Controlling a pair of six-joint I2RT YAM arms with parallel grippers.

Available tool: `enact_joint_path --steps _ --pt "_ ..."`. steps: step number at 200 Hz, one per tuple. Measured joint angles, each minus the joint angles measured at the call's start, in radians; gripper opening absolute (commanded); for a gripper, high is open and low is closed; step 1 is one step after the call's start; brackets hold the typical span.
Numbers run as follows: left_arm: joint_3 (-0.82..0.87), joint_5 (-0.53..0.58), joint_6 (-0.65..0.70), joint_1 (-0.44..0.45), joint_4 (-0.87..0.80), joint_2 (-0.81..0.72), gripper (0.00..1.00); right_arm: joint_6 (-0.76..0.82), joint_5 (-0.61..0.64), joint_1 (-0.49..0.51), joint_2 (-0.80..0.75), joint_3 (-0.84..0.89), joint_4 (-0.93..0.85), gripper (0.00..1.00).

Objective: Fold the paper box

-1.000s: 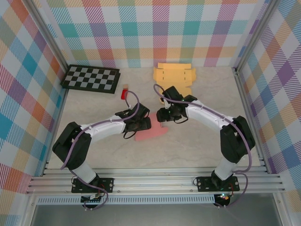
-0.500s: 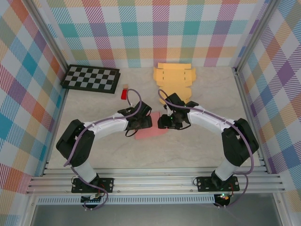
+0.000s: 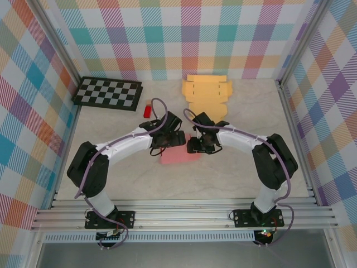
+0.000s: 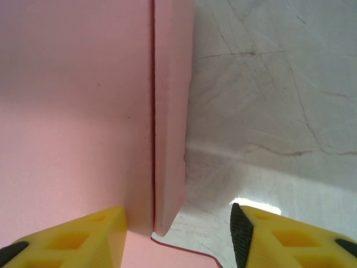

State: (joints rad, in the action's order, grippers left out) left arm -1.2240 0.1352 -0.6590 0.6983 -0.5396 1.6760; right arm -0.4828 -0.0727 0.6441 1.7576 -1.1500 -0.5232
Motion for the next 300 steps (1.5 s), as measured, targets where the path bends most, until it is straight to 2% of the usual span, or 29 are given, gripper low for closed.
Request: enact_joint_path --steps 26,60,95,165,185,212,227,244,274,300 --pt "0.045 -0.015 -0.026 -0.041 -0.008 -0.096 1.0 -0.001 -0.007 0.001 0.009 0.0 0.025 0.53" --pt "0.215 -0.113 -0.136 -0.111 0.066 -0.164 1.0 0.0 -0.008 0.001 0.009 0.0 0.036 0.52" --pt "0.323 -0.176 -0.293 -0.073 0.118 -0.164 1.0 -0.001 -0.012 0.001 0.009 0.0 0.037 0.52" --pt "0.331 -0.187 -0.463 -0.024 0.216 -0.146 1.0 -0.004 -0.024 0.001 0.009 0.0 0.056 0.52" --pt "0.333 -0.187 -0.497 -0.023 0.247 -0.126 0.95 -0.005 -0.025 0.001 0.009 0.002 0.061 0.51" --pt "0.372 -0.183 -0.533 -0.023 0.297 -0.12 0.8 -0.009 -0.022 -0.002 0.009 0.016 0.066 0.51" --pt "0.386 -0.173 -0.543 -0.022 0.307 -0.12 0.78 -0.012 -0.023 -0.002 0.009 0.024 0.072 0.51" --pt "0.386 -0.158 -0.537 -0.021 0.306 -0.122 0.8 -0.015 -0.023 -0.002 0.009 0.026 0.081 0.51" --pt "0.374 -0.132 -0.497 -0.021 0.269 -0.132 0.99 -0.019 -0.031 0.0 0.009 0.026 0.083 0.51" --pt "0.364 -0.119 -0.473 -0.031 0.225 -0.159 1.0 -0.019 -0.036 0.003 0.009 0.026 0.085 0.51"
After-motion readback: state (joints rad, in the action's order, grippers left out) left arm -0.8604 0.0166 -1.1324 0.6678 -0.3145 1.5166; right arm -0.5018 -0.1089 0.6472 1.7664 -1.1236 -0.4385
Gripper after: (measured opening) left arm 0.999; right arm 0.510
